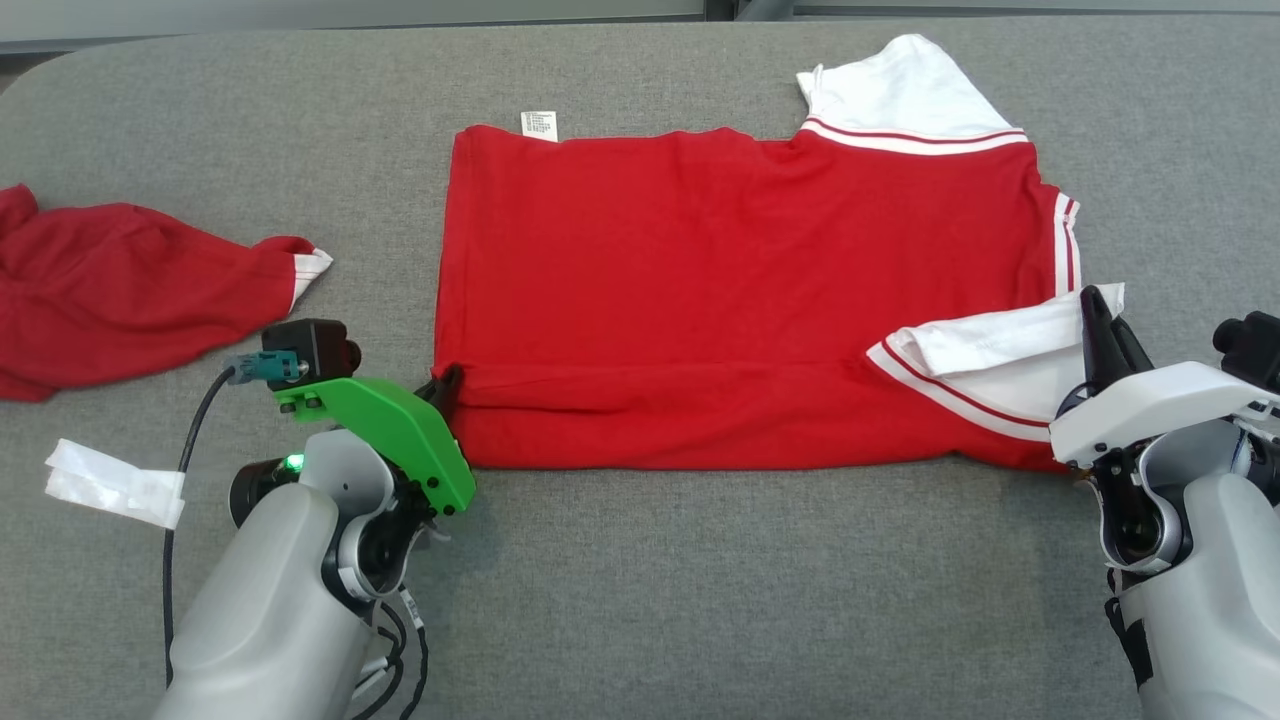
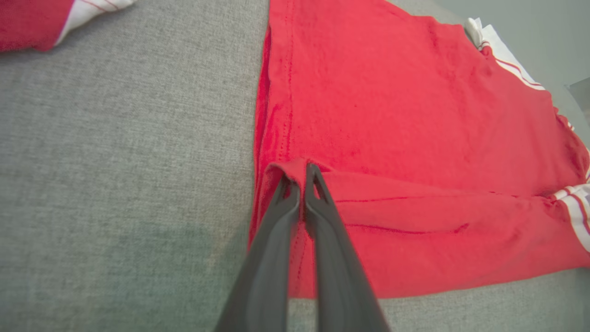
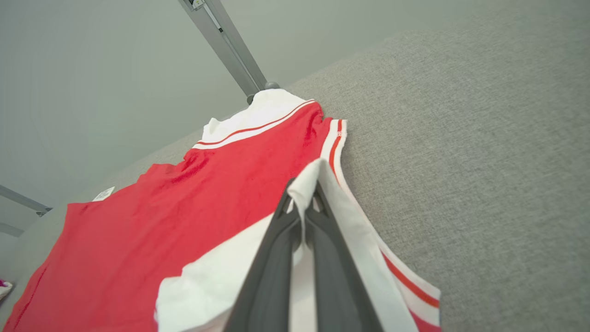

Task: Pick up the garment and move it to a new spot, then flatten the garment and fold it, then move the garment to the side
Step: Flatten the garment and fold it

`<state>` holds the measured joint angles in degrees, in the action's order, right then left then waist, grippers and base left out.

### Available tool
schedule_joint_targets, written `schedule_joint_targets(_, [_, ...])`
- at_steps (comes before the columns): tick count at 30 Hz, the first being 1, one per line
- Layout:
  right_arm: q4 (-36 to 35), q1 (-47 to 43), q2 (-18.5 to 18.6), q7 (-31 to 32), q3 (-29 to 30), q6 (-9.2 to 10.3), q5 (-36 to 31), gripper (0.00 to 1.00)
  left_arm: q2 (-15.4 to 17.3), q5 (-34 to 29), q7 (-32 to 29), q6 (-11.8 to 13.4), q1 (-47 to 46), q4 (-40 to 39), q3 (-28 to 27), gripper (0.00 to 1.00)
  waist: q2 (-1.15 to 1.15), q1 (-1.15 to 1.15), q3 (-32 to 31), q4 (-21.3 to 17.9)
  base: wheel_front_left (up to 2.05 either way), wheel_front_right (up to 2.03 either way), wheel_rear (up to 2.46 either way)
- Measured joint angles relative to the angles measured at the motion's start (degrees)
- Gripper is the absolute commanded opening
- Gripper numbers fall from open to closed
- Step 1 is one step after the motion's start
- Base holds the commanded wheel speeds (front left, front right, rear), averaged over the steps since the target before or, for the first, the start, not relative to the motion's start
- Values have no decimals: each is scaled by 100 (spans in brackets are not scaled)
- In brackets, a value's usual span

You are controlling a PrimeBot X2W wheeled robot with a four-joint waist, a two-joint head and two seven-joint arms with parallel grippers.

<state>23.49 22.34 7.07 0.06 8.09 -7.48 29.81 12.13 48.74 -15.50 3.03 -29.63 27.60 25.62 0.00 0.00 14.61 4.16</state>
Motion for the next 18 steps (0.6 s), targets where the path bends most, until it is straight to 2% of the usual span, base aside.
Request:
schedule_joint_targets(1, [63,27,12,-25,-12,0,-54,100,-36,3,21,0,-31,97,-7,87,0,0,-1,-4,0,0,0])
schedule_joint_targets(2, [107,48,19,-85,-24,0,-136,100,-67,3,54,-14,-44,175,1,100,0,0,-5,-9,0,0,0])
schedule_joint_targets(6, [136,49,129,-312,-37,0,-453,100,-90,-88,331,-52,-54,361,21,100,0,0,-37,-20,0,0,0])
schedule_joint_targets(11, [-347,-325,376,-495,-81,-1,-971,100,-11,-224,901,-26,19,188,-101,100,0,0,-78,-24,0,0,0])
schedule_joint_targets(14, [-771,-720,442,-387,11,-1,-1199,100,55,-256,1134,13,328,-73,-127,100,0,0,-83,-33,0,0,0])
schedule_joint_targets(18, [-1382,-1252,495,32,21,-1,-1541,100,209,-344,1146,101,731,-380,-44,100,0,0,-16,-46,0,0,0])
